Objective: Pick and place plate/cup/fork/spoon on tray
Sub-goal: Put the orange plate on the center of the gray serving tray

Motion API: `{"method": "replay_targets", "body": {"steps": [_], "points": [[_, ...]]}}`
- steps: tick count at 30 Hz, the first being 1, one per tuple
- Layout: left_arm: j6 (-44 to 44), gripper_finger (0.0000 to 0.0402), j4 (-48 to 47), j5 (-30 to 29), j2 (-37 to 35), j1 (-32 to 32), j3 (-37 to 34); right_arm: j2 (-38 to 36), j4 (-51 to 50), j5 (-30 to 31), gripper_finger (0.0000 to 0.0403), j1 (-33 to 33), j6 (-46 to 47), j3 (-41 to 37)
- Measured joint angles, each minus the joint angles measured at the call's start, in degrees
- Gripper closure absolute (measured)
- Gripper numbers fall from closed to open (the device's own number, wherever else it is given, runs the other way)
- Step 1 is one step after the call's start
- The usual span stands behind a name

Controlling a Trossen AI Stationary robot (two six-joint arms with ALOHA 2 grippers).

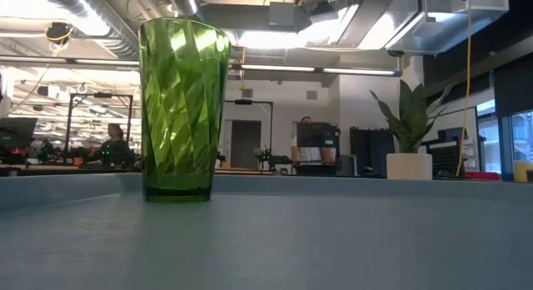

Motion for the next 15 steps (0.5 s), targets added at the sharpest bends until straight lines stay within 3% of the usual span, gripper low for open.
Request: {"method": "replay_targets", "body": {"steps": [4, 9, 15], "points": [[-2.7, 0.0356, -5.8, 2.1, -0.4, 0.0, 4.1, 0.0, 1.2, 0.1, 0.0374, 0.0, 0.0, 0.0], [-11.4, 0.0356, -20.5, 13.4, -0.4, -1.5, 7.4, 0.0, 1.2, 0.1, 0.0374, 0.0, -2.0, 0.0], [-16.4, 0.0356, -22.3, 20.9, -2.3, -6.8, 2.3, 0.0, 1.4, 0.1, 0.0374, 0.0, -4.5, 0.0]]}}
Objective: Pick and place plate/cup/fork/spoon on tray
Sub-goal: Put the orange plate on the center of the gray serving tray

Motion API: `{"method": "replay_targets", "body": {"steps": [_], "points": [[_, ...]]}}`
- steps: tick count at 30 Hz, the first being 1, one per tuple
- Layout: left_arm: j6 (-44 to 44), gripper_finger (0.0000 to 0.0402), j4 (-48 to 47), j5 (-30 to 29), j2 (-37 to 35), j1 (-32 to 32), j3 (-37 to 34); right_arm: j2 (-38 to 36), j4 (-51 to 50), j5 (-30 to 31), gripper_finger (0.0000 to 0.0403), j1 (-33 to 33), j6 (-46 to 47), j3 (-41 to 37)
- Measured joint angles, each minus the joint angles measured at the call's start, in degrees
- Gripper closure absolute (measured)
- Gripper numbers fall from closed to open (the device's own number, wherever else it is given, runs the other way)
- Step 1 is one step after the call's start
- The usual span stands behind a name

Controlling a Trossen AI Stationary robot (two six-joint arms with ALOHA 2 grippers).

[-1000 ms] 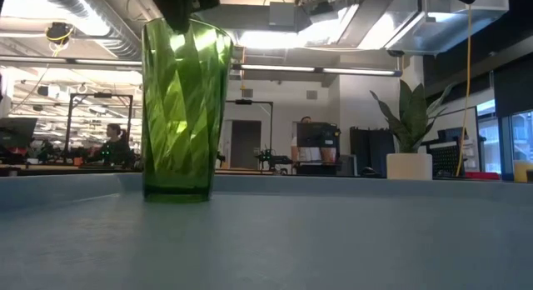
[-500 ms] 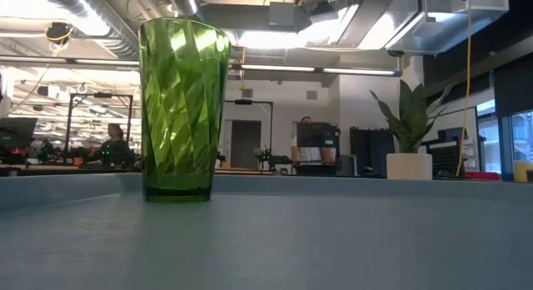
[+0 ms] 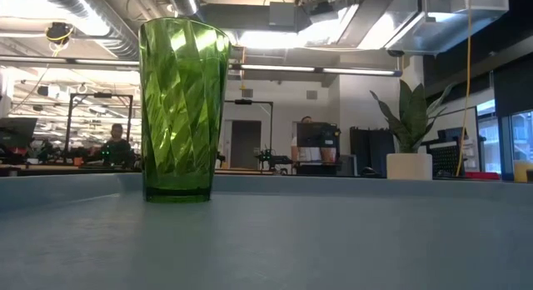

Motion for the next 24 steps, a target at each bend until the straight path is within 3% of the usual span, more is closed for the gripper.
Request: {"method": "replay_targets", "body": {"steps": [5, 11, 19, 24], "points": [[-7.7, 0.0356, 1.1, -0.5, -3.5, -5.2, -8.5, 0.2, 1.3, 0.0, 0.0374, 0.0, -0.1, 0.0], [-13.4, 0.0356, 2.5, -5.1, -7.7, -9.2, -18.8, 1.1, 1.3, 0.0, 0.0374, 0.0, -0.1, 0.0], [-15.5, 0.0356, 18.0, -7.2, -13.7, -10.9, -35.2, 3.1, 1.4, 0.0, 0.0374, 0.0, 0.1, 0.0], [-19.7, 0.0356, 20.1, -6.6, -14.6, -11.0, -42.1, 4.3, 1.4, -0.2, 0.0374, 0.0, 0.1, 0.0]]}}
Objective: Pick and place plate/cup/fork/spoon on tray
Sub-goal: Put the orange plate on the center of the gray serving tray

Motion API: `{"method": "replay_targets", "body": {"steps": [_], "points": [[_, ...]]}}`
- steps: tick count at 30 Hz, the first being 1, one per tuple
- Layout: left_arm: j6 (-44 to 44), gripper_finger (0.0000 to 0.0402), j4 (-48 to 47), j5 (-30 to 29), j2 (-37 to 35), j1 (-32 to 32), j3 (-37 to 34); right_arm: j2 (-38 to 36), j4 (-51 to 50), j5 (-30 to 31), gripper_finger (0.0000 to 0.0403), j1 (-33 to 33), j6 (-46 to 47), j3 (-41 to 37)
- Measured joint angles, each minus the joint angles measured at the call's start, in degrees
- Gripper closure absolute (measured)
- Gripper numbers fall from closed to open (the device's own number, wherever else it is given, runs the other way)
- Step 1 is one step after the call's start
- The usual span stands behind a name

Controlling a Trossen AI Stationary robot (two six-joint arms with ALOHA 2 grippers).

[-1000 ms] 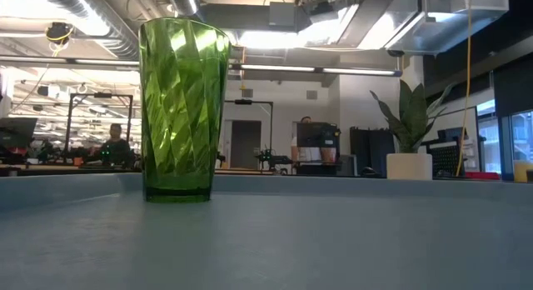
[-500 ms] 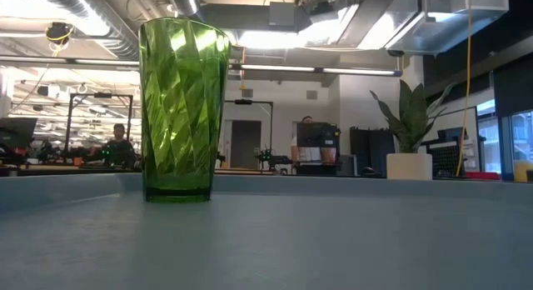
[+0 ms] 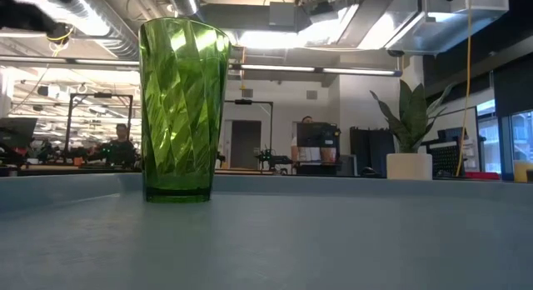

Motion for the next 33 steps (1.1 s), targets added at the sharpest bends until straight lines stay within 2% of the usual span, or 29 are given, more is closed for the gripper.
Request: {"method": "replay_targets", "body": {"steps": [4, 10, 26, 28, 33], "points": [[0.1, 0.0359, 0.0, 3.7, -0.1, 0.0, -2.5, 0.2, 0.0, 0.1, 0.0374, 0.0, 0.0, 0.0], [0.3, 0.0397, -0.1, 3.9, -0.1, 0.0, -3.1, 0.2, 0.0, 1.5, 0.0374, 0.0, 0.3, 0.0], [5.0, 0.0340, -0.2, 2.0, -0.1, 0.6, -3.1, 0.2, 0.0, 1.6, 0.0374, 0.0, 1.9, 0.0], [3.0, 0.0340, -0.2, 0.9, -0.1, 0.6, -3.1, 0.2, 0.0, 1.6, 0.0374, 0.0, 2.2, 0.0], [-11.0, 0.0343, 0.3, 0.3, -1.6, 0.0, -3.1, 0.2, 0.0, 1.7, 0.0374, 0.0, 4.8, 0.0]]}}
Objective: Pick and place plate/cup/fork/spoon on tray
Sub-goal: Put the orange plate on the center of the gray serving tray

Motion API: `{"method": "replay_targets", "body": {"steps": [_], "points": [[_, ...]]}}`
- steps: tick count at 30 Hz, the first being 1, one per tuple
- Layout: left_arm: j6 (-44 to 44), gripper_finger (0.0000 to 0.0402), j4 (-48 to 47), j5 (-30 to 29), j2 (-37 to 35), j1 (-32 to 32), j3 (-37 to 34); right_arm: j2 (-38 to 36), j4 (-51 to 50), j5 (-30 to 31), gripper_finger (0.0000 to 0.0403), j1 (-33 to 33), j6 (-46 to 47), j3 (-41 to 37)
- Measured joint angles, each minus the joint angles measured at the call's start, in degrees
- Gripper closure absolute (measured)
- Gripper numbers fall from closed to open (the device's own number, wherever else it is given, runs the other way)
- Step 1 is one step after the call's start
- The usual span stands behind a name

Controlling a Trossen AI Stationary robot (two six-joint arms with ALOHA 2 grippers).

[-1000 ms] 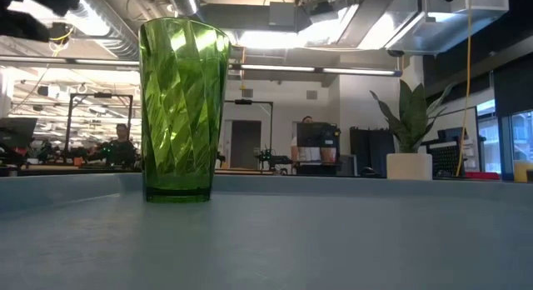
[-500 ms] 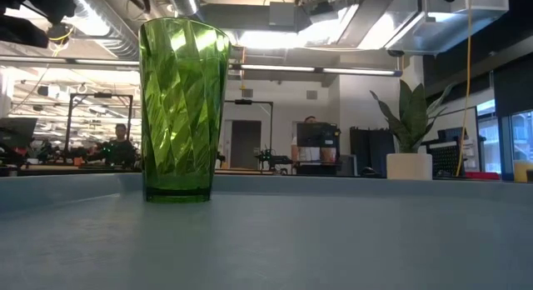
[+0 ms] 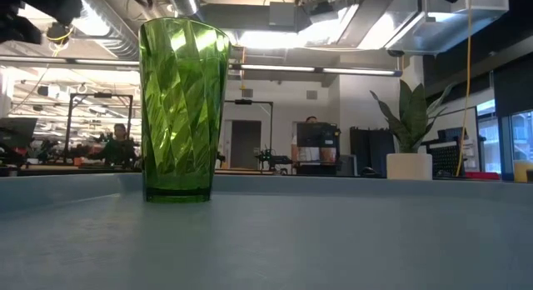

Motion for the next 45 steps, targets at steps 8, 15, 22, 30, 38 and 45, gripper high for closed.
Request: {"method": "replay_targets", "body": {"steps": [8, 15, 22, 30, 38, 45], "points": [[-37.4, 0.0344, 3.1, -1.0, -6.3, -3.4, 0.0, 0.0, 0.4, 0.0, 0.0374, 0.0, 1.7, 0.0], [-64.5, 0.0344, 2.1, -0.7, -7.1, -5.8, 0.0, 0.0, 1.1, 0.0, 0.0374, 0.0, 1.6, 0.0], [-50.6, 0.0344, -0.4, -2.0, -7.1, -5.9, -0.1, 0.0, 1.1, 0.0, 0.0374, 0.0, 1.2, 0.0], [-15.5, 0.0344, 4.4, -0.3, -7.1, -5.9, -7.1, 0.0, 1.1, -0.1, 0.0374, 0.0, -0.4, 0.0], [-8.5, 0.0342, 13.1, 3.0, -7.1, -5.9, -15.0, 0.0, 1.1, -0.1, 0.0374, 0.0, -0.4, 0.0], [-6.6, 0.0346, 12.8, 1.5, -7.1, -5.9, -15.5, 0.0, 1.4, -0.1, 0.0374, 0.0, -0.3, 0.0]]}}
